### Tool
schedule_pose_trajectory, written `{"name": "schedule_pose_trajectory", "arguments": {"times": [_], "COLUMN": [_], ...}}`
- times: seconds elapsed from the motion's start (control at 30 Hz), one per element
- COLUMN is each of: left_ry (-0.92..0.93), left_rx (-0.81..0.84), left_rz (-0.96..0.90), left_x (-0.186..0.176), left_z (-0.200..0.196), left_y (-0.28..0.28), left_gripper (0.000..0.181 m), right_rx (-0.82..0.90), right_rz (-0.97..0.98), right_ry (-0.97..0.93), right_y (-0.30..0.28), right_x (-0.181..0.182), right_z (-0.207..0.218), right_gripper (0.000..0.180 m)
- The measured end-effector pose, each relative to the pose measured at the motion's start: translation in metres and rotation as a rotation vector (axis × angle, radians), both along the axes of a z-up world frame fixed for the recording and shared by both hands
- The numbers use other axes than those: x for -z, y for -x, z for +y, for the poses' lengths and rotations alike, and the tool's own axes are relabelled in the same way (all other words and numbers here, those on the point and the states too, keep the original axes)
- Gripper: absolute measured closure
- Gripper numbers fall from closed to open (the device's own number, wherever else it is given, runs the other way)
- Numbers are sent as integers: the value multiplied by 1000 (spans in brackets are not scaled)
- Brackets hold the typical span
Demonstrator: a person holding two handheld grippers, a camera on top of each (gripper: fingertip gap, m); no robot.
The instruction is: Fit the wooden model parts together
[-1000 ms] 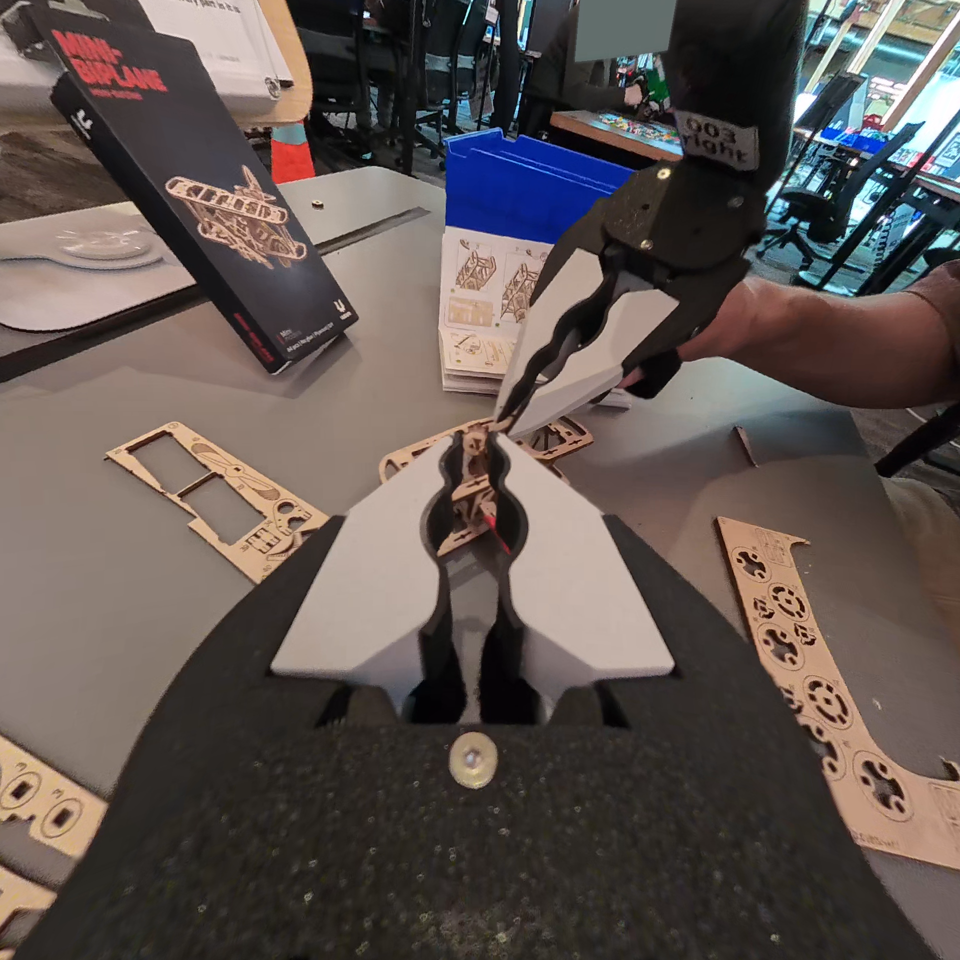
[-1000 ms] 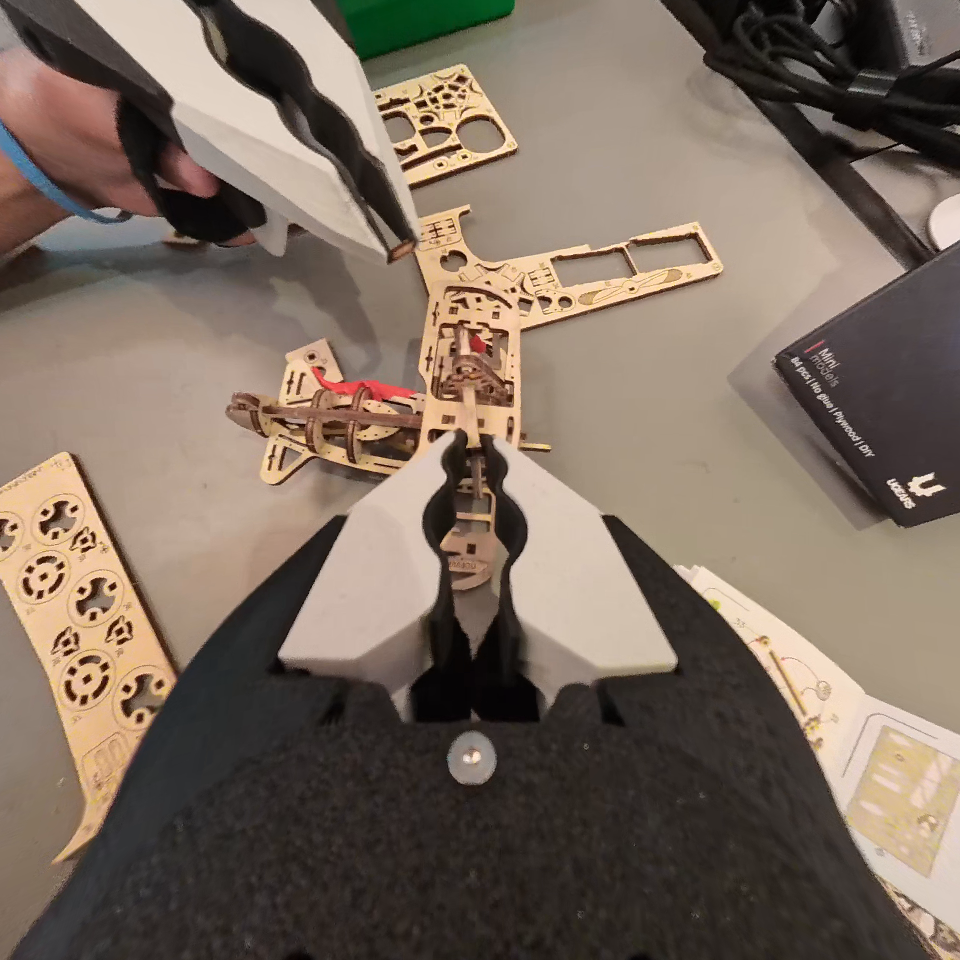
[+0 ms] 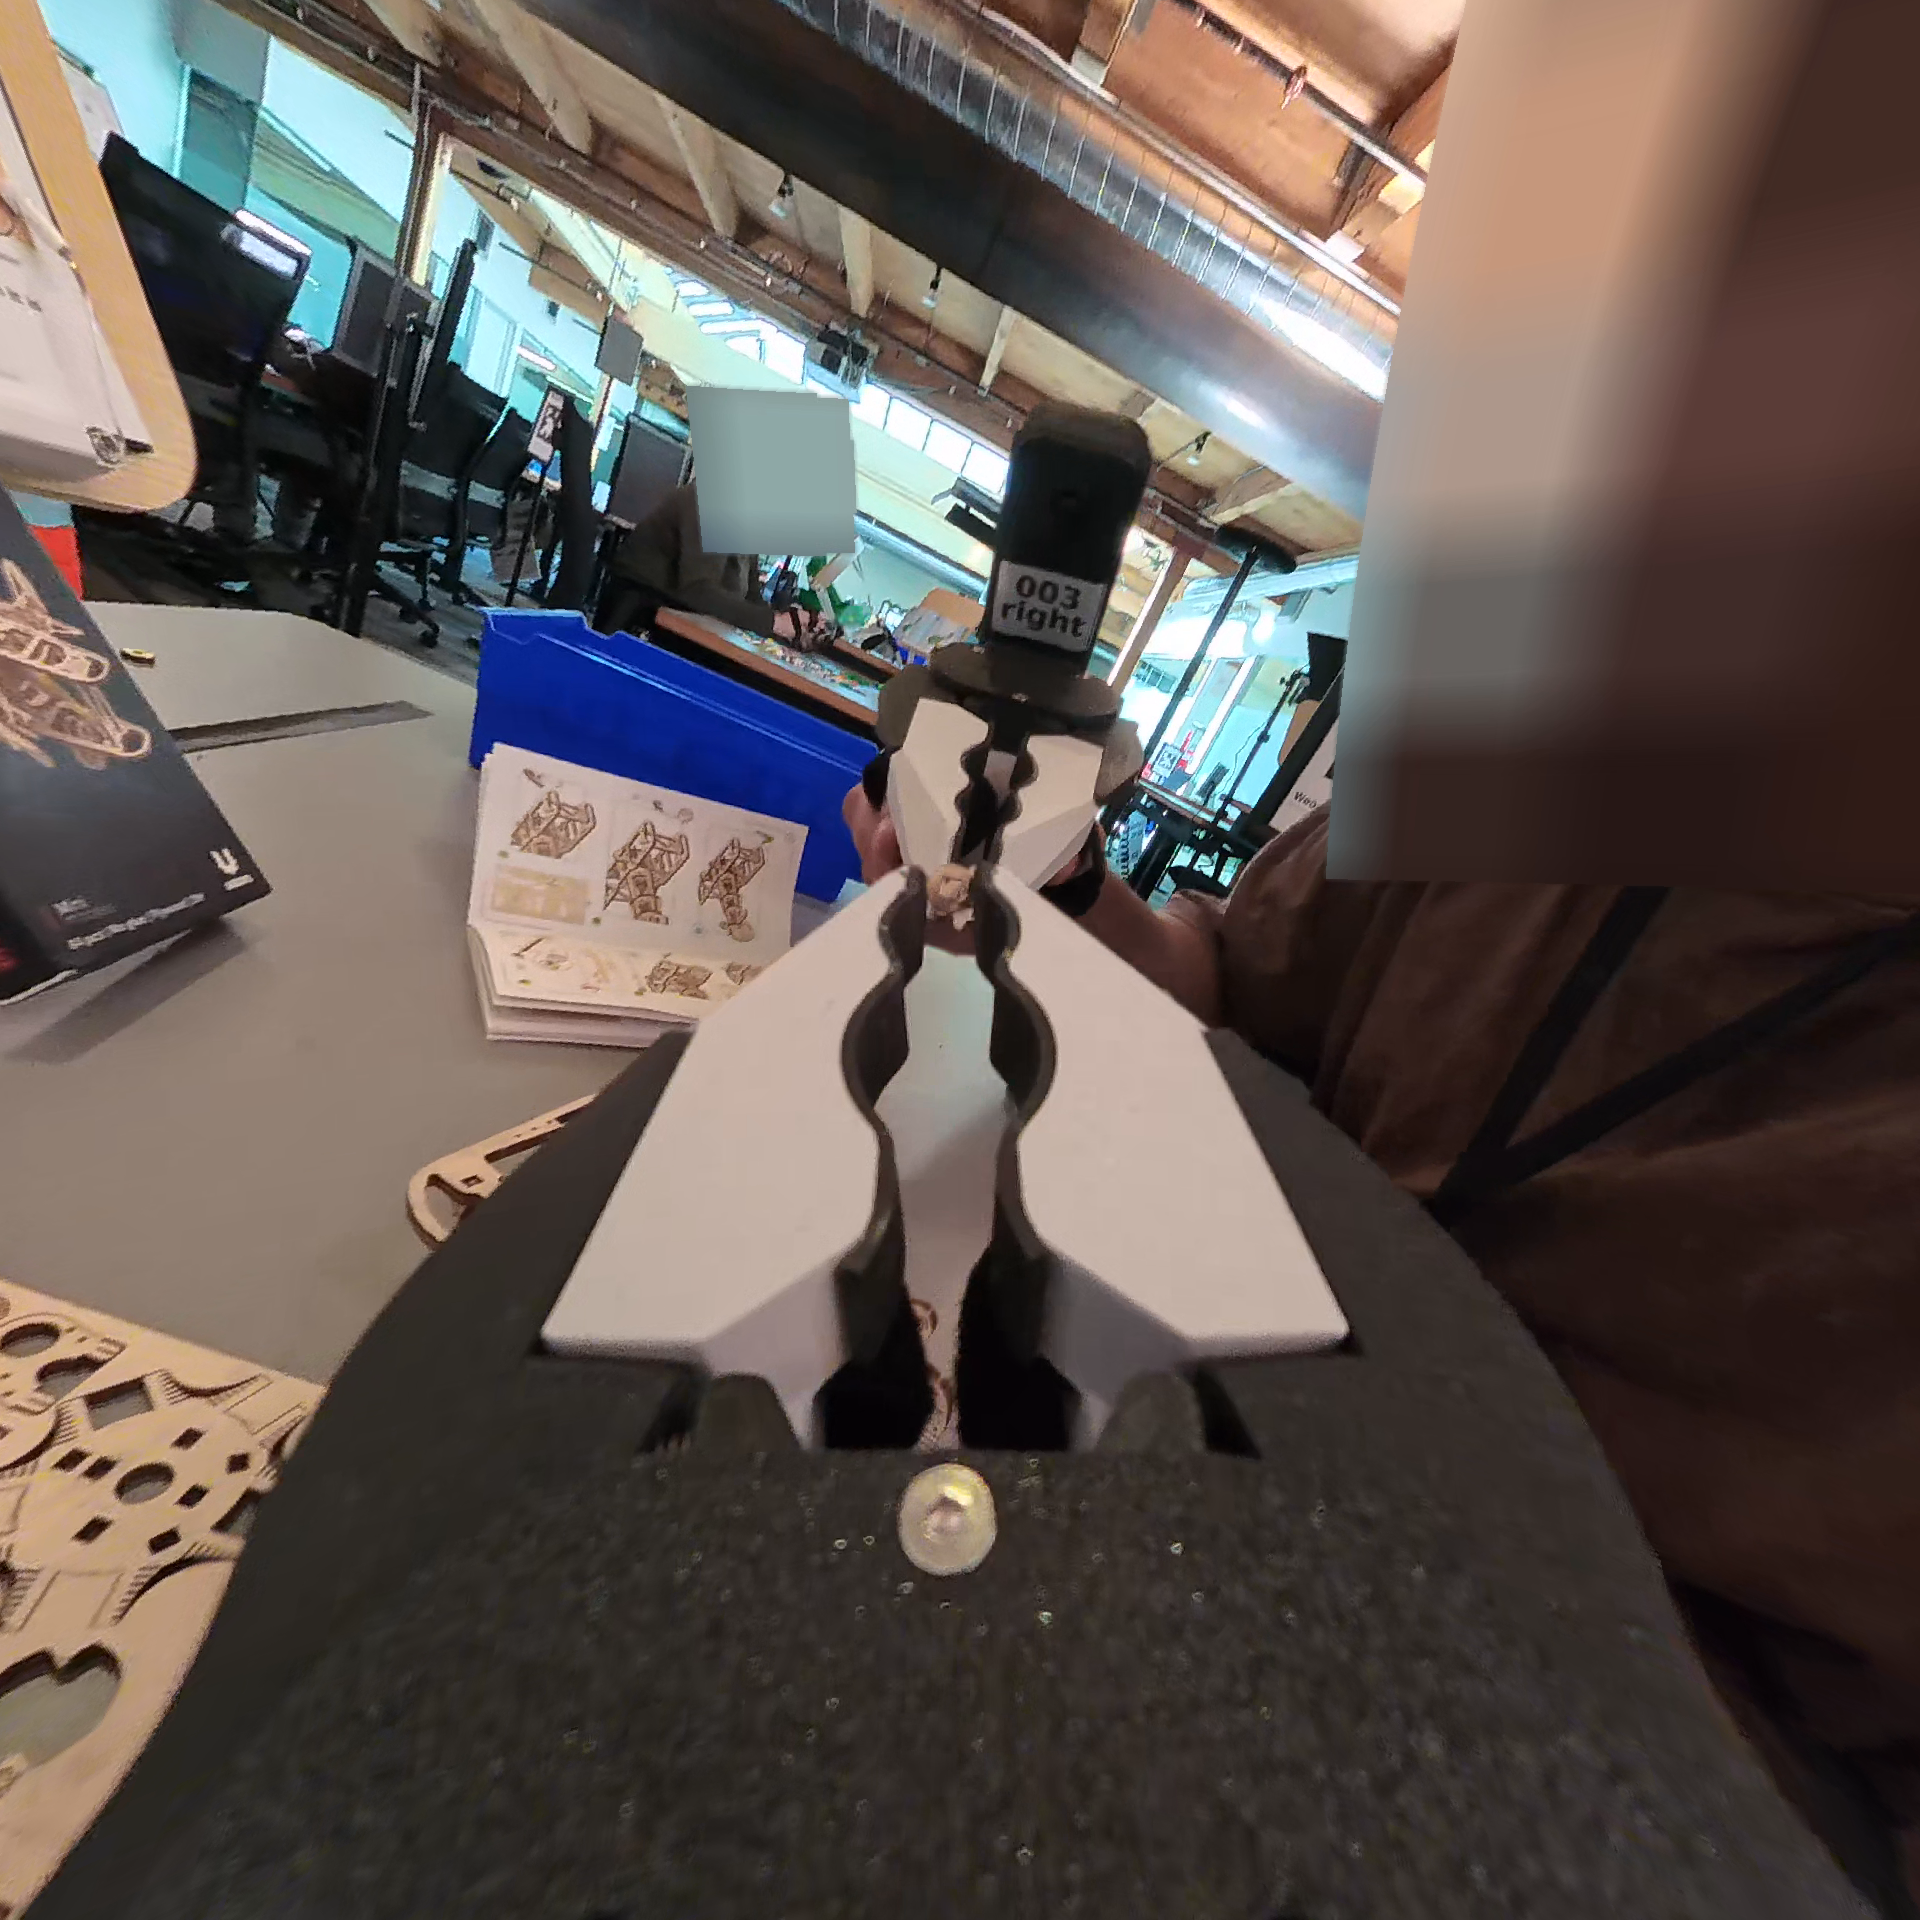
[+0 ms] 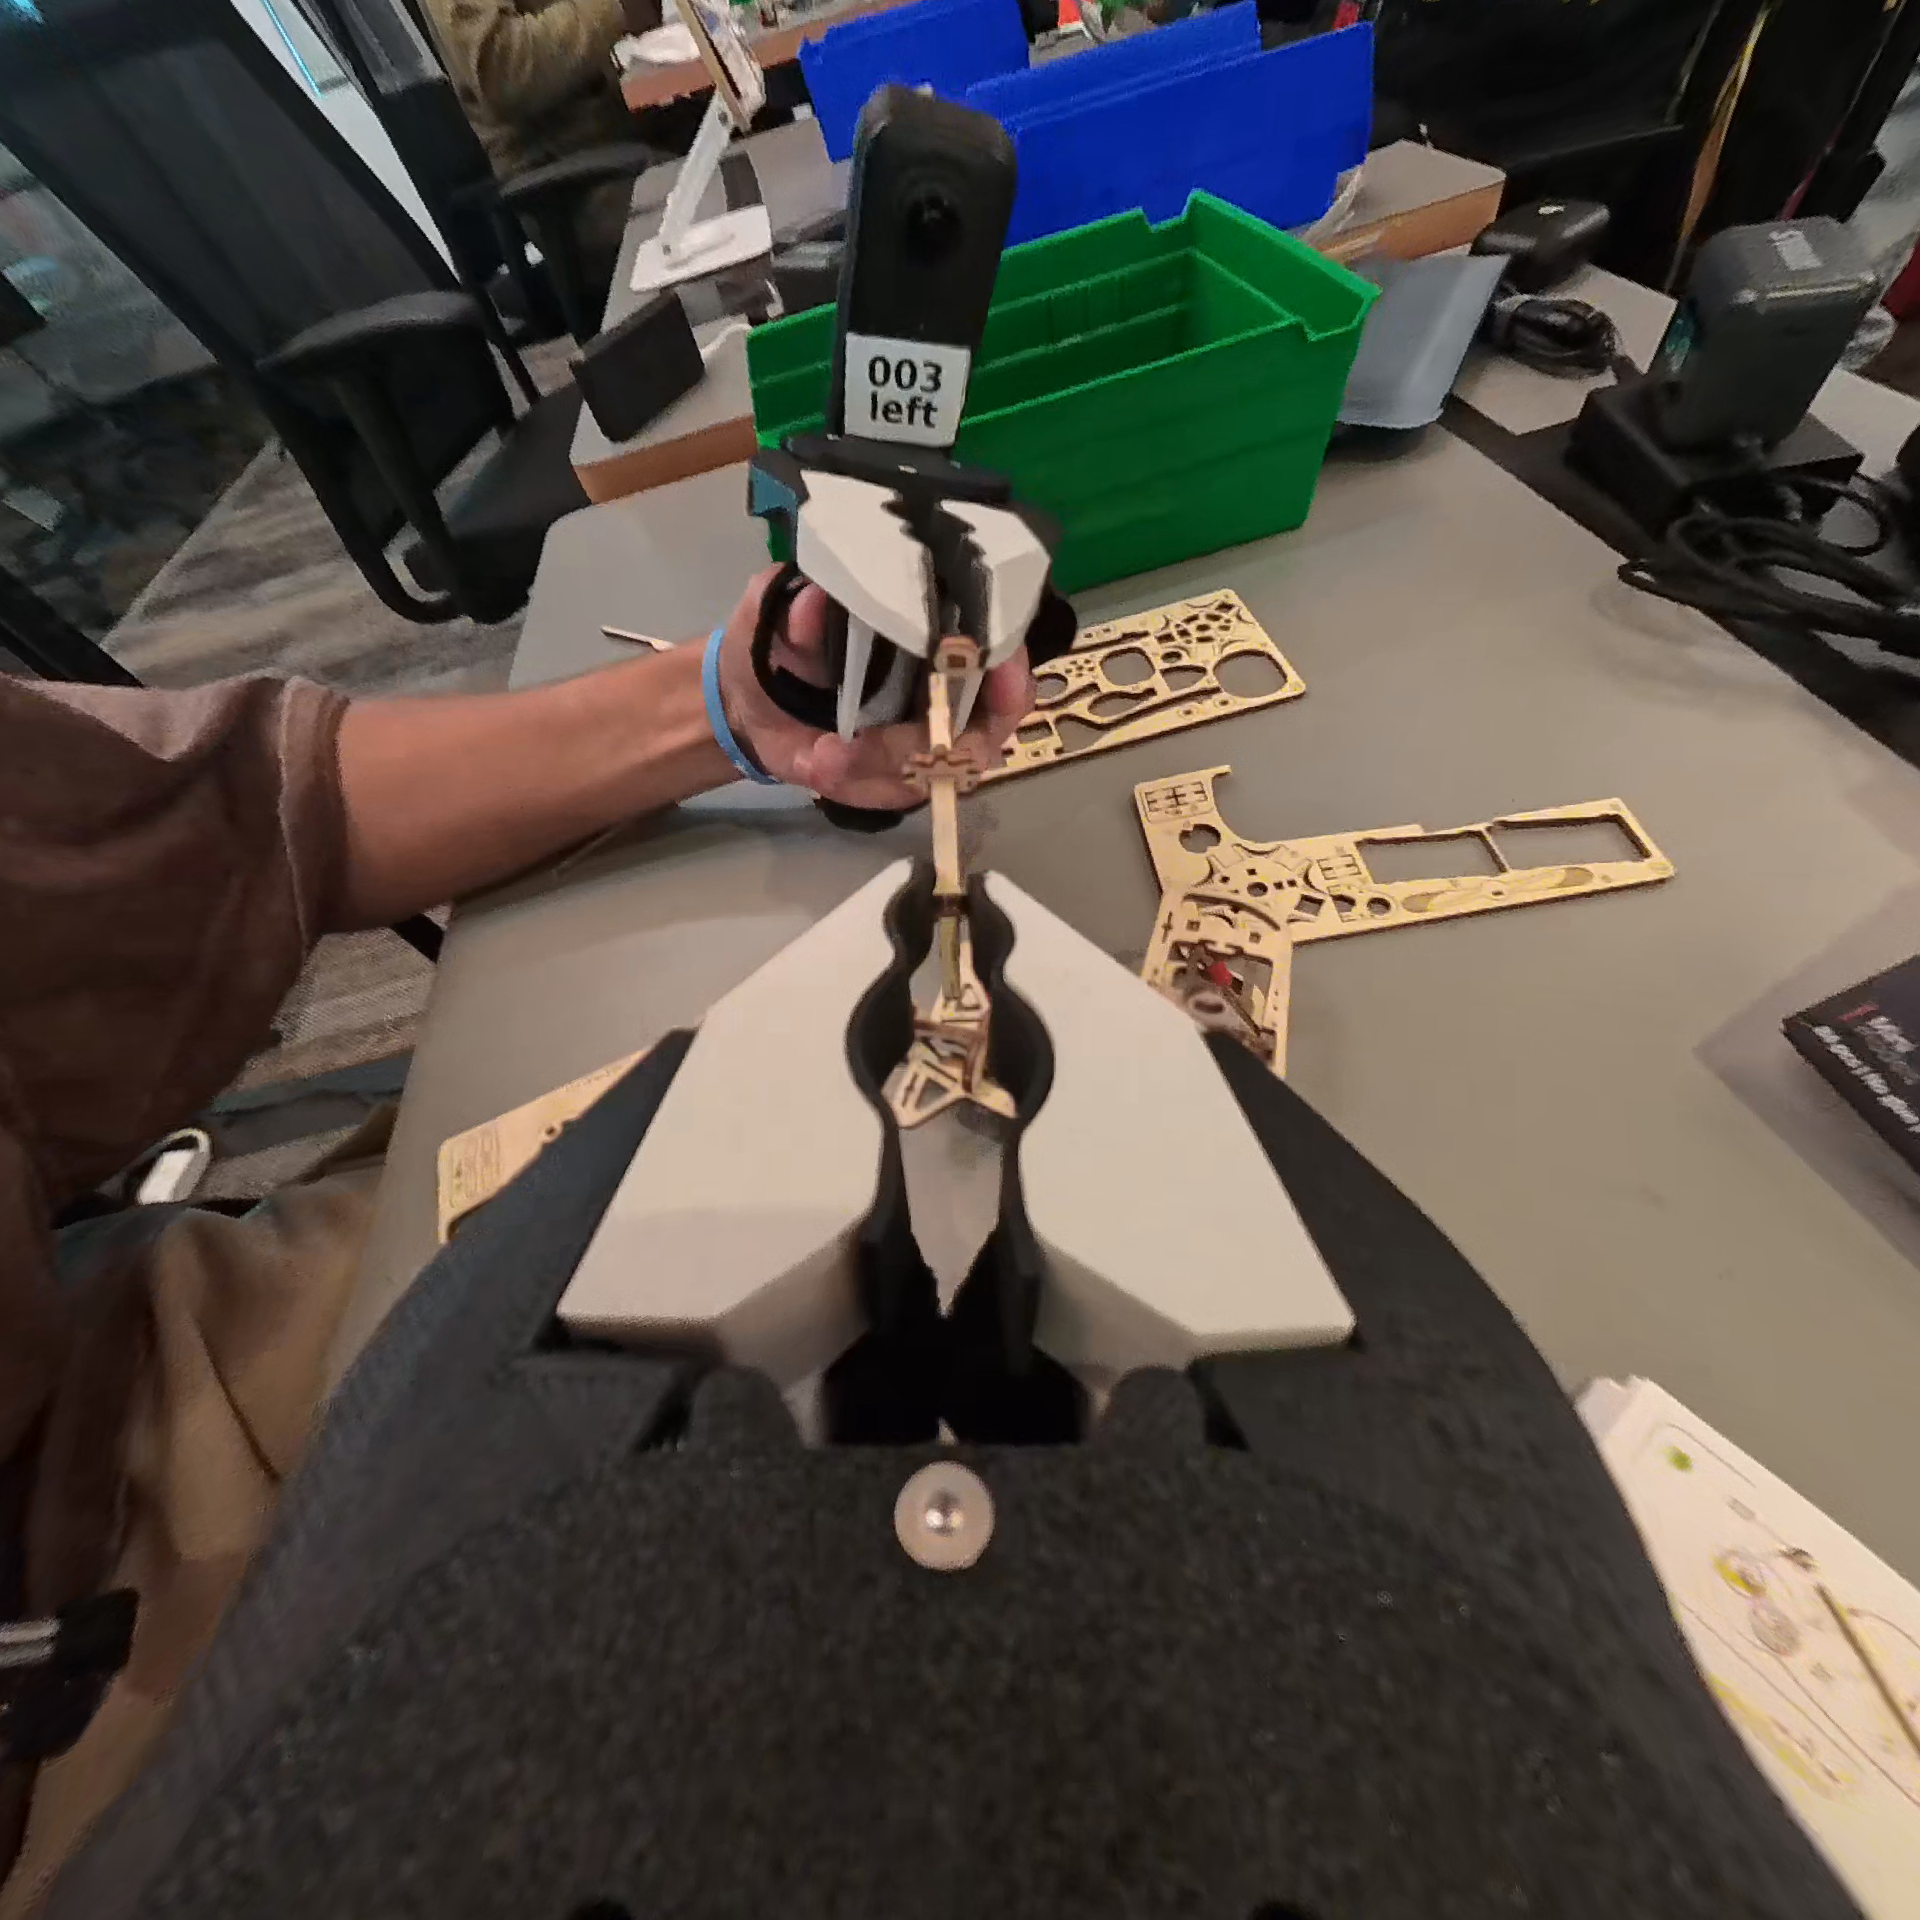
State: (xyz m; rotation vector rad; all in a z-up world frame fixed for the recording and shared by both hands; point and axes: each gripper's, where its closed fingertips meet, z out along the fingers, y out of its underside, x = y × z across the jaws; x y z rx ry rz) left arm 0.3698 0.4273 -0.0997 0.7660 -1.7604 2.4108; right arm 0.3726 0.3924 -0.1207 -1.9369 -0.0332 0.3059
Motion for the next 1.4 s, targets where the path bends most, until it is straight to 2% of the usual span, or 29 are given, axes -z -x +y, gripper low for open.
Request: {"name": "schedule_pose_trajectory", "arguments": {"times": [0.03, 0.77, 0.93, 1.03, 1.1, 1.2, 1.4], "left_ry": [9, -50, -8, -146, -253, -417, -601], "left_rx": [0, -2, -60, -135, -164, -223, -299], "left_rz": [-1, 10, 32, 128, 194, 249, 277], "left_x": [-1, 8, 6, 37, 58, 82, 97], "left_z": [1, -6, 9, 8, 1, -6, -8], "left_y": [0, -2, -11, -29, -38, -47, -56], "left_gripper": [174, 174, 174, 175, 174, 175, 175], "right_rx": [-4, -4, 41, 152, 183, 183, 210], "right_rz": [18, 71, 48, -25, -26, -25, -71], "right_ry": [-10, -12, 41, 216, 261, 278, 345], "right_y": [1, -3, -17, -45, -51, -47, -48], "right_x": [-1, 8, 22, 59, 73, 81, 90], "right_z": [2, 7, -3, -23, -32, -33, -18], "right_gripper": [175, 175, 175, 175, 175, 175, 175]}}
